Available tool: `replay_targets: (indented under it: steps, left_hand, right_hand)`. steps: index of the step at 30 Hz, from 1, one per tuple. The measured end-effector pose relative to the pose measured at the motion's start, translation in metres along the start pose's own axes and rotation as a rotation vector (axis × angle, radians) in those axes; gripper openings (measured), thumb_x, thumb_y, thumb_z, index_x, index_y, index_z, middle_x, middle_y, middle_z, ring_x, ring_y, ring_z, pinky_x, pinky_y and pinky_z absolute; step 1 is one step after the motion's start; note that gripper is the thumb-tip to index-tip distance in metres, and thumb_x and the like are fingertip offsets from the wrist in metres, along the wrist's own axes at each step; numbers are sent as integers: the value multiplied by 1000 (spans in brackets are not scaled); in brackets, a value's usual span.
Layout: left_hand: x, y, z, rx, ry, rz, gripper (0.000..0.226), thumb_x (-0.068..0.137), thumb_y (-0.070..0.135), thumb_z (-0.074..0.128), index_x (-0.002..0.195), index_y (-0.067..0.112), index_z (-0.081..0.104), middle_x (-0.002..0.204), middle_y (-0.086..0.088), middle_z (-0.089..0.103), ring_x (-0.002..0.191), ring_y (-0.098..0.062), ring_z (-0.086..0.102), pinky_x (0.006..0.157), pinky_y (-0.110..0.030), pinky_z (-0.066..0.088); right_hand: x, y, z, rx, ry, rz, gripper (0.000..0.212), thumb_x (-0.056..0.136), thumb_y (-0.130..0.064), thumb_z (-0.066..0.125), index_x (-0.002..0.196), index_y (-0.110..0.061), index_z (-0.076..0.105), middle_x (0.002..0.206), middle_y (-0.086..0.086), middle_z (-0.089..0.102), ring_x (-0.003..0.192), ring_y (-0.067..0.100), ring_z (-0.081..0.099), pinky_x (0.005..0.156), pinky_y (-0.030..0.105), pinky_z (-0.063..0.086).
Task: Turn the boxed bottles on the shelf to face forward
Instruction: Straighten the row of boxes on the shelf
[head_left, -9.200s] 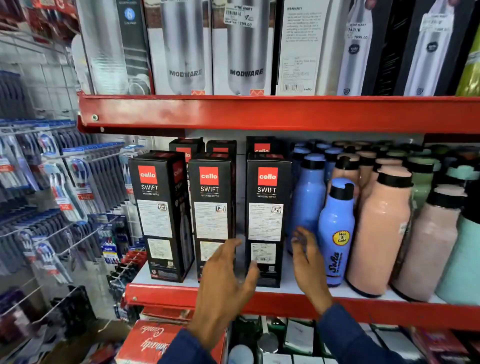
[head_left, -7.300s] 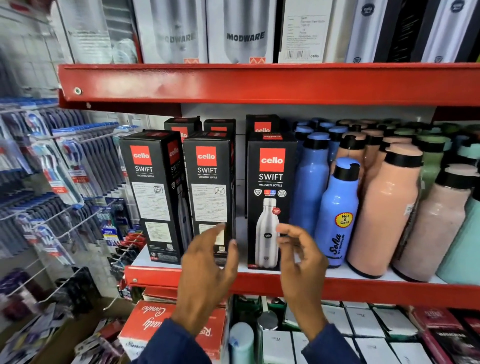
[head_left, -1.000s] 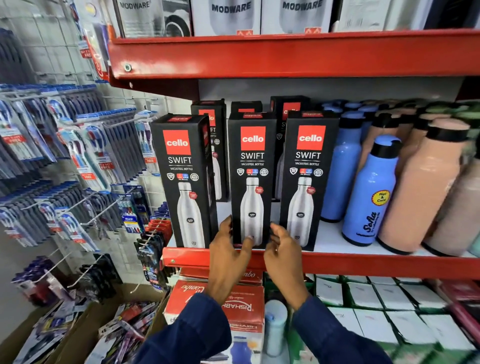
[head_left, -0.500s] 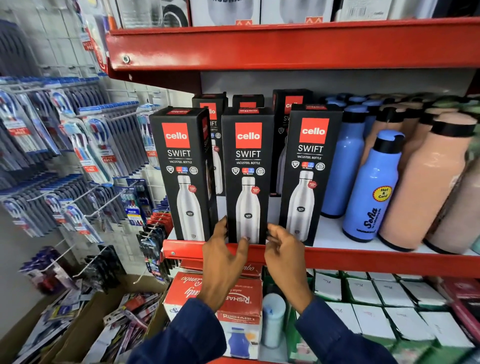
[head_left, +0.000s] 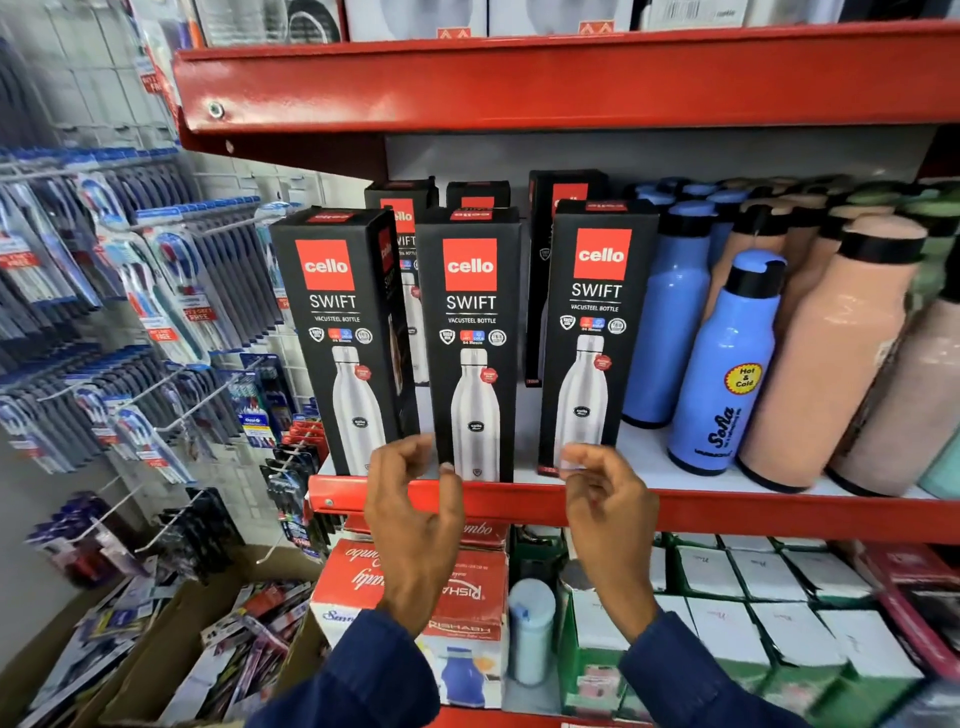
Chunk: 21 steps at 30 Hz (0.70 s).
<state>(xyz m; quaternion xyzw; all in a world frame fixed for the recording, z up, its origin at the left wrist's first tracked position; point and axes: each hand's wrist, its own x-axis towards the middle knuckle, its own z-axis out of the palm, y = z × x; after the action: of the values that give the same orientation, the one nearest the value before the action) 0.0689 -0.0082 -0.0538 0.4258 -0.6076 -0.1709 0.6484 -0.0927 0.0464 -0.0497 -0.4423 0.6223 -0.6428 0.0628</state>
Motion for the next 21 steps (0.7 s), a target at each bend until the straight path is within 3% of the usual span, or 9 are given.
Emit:
replay_targets:
  steps: [2, 5, 8, 11, 15, 18, 21]
  left_hand:
    - [-6, 13, 7, -20, -6, 117, 21, 87, 17, 60, 105, 28, 61, 98, 8, 64, 96, -2, 62, 82, -16, 52]
    - [-15, 35, 26, -32, -198, 215, 29, 90, 16, 57, 118, 21, 65, 116, 13, 66, 114, 10, 57, 98, -8, 43]
    - [-20, 50, 50, 11, -395, 172, 47, 95, 16, 56, 142, 11, 53, 145, 2, 58, 135, -2, 49, 114, -11, 32]
    - [-21, 59, 71, 43, -482, 92, 63, 98, 18, 55, 156, 9, 33, 161, -3, 40, 148, -11, 36, 118, -9, 20]
    - [-18, 63, 90, 67, -538, 31, 70, 99, 15, 52, 159, 2, 18, 166, -12, 27, 154, -20, 26, 122, -18, 17]
    - [-14, 61, 97, 89, -502, -12, 70, 99, 17, 53, 158, -1, 19, 164, -17, 30, 152, -26, 29, 122, -22, 18]
    - [-13, 59, 102, 135, -473, -39, 74, 99, 25, 54, 158, -1, 18, 163, -20, 30, 151, -29, 28, 121, -25, 18]
  right_hand:
    - [7, 3, -9, 24, 99, 2, 24, 83, 0, 62, 97, -18, 69, 90, -10, 72, 79, 3, 68, 70, 11, 53]
    - [20, 6, -18, 38, 201, 8, 27, 82, -1, 60, 102, -17, 64, 96, -2, 69, 84, 9, 66, 72, 13, 51]
    - [34, 9, -25, 51, 185, 22, 35, 82, 1, 56, 114, -15, 59, 108, 6, 66, 94, 17, 65, 80, 25, 51]
    - [45, 14, -32, 58, 86, 56, 43, 87, 2, 52, 127, -13, 54, 123, 5, 62, 112, 16, 60, 93, 31, 49]
    - [56, 23, -38, 50, -56, 130, 50, 93, -7, 48, 141, -19, 44, 131, -4, 53, 117, 9, 51, 100, 24, 37]
    - [63, 29, -38, 82, -153, 175, 53, 95, -10, 46, 146, -20, 38, 136, -8, 50, 122, 6, 50, 103, 19, 34]
    - [66, 35, -36, 87, -222, 182, 53, 96, -14, 46, 147, -25, 37, 129, -24, 48, 109, -23, 49, 93, 1, 32]
